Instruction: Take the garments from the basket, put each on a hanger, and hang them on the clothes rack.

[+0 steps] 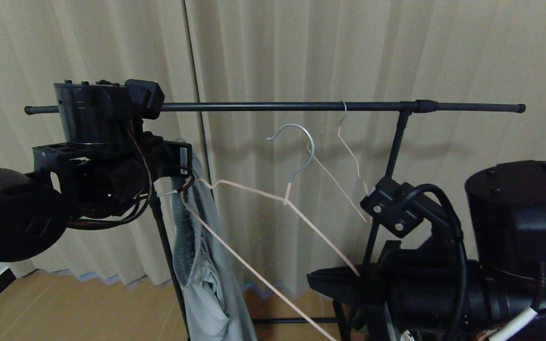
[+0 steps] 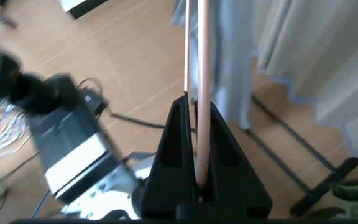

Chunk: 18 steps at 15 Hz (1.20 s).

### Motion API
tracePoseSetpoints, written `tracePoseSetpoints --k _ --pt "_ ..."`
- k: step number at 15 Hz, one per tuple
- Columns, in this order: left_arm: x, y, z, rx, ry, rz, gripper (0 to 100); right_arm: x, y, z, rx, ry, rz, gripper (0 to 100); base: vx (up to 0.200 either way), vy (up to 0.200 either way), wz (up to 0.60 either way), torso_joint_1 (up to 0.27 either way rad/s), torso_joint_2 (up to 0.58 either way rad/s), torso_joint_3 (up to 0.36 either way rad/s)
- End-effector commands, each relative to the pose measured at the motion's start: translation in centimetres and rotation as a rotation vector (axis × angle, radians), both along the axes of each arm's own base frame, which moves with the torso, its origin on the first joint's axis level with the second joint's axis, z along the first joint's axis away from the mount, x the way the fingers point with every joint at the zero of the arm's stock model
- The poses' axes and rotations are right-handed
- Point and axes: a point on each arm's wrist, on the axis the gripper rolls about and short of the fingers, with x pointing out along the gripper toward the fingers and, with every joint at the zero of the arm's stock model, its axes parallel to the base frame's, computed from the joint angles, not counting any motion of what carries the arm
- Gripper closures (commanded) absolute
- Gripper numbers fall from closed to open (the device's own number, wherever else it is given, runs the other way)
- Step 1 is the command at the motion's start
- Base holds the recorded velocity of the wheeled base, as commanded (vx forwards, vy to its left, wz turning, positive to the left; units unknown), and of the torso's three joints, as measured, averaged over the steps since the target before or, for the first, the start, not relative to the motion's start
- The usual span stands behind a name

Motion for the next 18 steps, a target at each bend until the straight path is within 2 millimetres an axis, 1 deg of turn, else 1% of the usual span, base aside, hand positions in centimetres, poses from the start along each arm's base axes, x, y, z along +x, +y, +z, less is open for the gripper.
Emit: tracePoseSetpoints --k 1,4,9,12,14,18 --pt "-0.3 0.1 0.2 0.000 -0.005 0.003 100 1.5 1.0 -0.7 -0.026 0.012 -0.034 100 0.000 0.000 0.00 0.000 0.00 0.000" --pt "-0.4 0.3 0.0 0.015 -0.001 0.051 100 3.2 2.4 -0.8 -0.019 0.029 -0.126 100 0.000 0.000 0.00 0.000 0.00 0.000" --pt "-0.7 0.3 -0.2 0.030 0.004 0.069 100 4.6 3.7 -0.9 -0.014 0.026 -0.174 100 0.000 0.000 0.00 0.000 0.00 0.000" --pt "-1.5 -0.3 0.1 0.037 0.017 0.041 100 4.7 3.8 -1.0 -0.015 0.027 -0.176 100 0.000 0.000 0.00 0.000 0.00 0.000" --pt "-2.5 -0.8 0.7 0.034 0.010 0.010 100 4.7 3.9 -1.1 -0.018 0.029 -0.176 100 0.000 0.000 0.00 0.000 0.00 0.000" --pt "-3.2 -1.5 0.9 0.032 0.009 -0.025 100 4.8 3.9 -1.1 -0.018 0.029 -0.176 100 0.000 0.000 0.00 0.000 0.00 0.000"
